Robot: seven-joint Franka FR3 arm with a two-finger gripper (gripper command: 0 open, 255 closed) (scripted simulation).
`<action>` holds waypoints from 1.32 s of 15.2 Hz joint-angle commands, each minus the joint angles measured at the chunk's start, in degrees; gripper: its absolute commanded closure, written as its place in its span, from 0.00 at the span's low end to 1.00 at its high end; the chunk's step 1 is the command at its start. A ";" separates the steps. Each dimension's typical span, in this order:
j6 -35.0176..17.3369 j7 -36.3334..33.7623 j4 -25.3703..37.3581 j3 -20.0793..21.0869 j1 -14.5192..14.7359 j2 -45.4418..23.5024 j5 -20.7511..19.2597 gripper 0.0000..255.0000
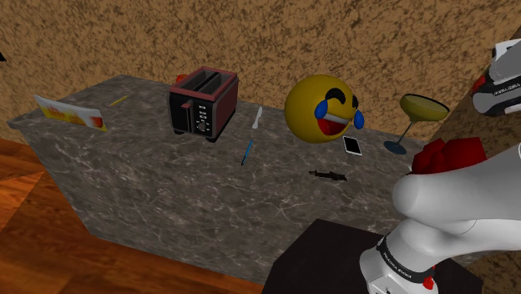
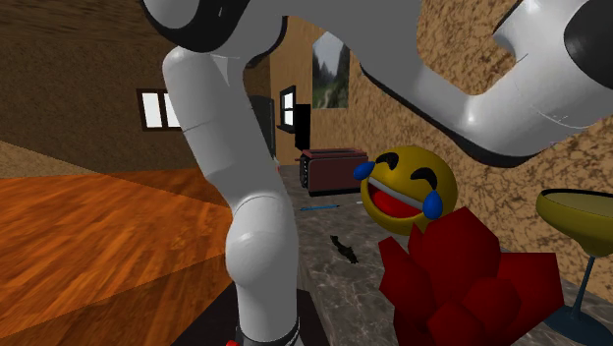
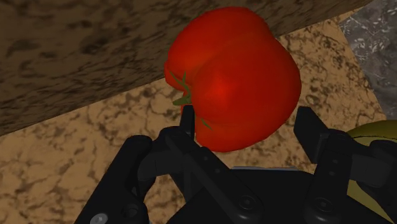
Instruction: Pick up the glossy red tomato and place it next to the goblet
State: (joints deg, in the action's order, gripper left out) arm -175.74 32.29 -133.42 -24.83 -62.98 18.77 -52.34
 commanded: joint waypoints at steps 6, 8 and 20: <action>-6.27 -11.39 -0.93 6.32 -9.90 -3.89 -10.66 1.00; -8.11 -17.53 -0.45 10.03 -14.79 -5.24 -16.41 1.00; -7.62 -86.64 10.34 4.08 -6.56 -12.01 -83.54 1.00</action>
State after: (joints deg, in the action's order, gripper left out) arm -184.04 -48.55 -123.60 -17.85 -73.21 7.27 -130.23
